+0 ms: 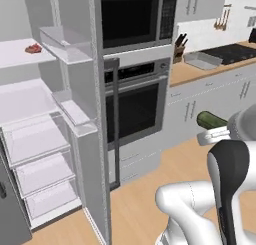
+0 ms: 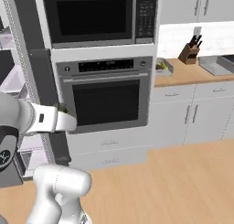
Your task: Place one cucumber and one steak in each tupperware on the nearby counter, to pack two identical lunches.
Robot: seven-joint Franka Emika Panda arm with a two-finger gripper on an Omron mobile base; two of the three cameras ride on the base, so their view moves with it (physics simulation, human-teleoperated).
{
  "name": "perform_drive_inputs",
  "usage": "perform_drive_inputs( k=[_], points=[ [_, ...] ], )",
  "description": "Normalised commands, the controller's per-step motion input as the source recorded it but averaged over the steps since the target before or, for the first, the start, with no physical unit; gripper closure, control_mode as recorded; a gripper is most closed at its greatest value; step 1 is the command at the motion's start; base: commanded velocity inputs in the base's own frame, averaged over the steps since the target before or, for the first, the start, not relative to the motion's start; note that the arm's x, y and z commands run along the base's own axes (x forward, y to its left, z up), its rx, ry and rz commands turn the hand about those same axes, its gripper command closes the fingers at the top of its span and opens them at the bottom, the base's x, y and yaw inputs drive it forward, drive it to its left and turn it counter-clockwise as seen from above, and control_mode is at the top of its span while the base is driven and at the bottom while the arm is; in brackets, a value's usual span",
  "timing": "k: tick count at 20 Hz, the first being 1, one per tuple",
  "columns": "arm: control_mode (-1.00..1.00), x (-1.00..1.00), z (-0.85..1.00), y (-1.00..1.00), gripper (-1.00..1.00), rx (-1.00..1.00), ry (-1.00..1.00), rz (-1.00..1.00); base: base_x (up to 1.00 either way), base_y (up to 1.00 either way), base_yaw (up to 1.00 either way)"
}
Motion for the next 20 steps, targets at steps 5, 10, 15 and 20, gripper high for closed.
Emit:
perform_drive_inputs(
  k=[5,10,15,20],
  points=[
    [1.00,0.00,0.00,0.00,1.00,0.00,0.00,0.00,1.00,-1.00,-0.20],
    [1.00,0.00,0.00,0.00,1.00,0.00,0.00,0.00,1.00,-1.00,-0.05],
    [1.00,0.00,0.00,0.00,1.00,0.00,0.00,0.00,1.00,-1.00,0.00],
    [1.00,0.00,0.00,0.00,1.00,0.00,0.00,0.00,1.00,-1.00,0.03]
  ],
)
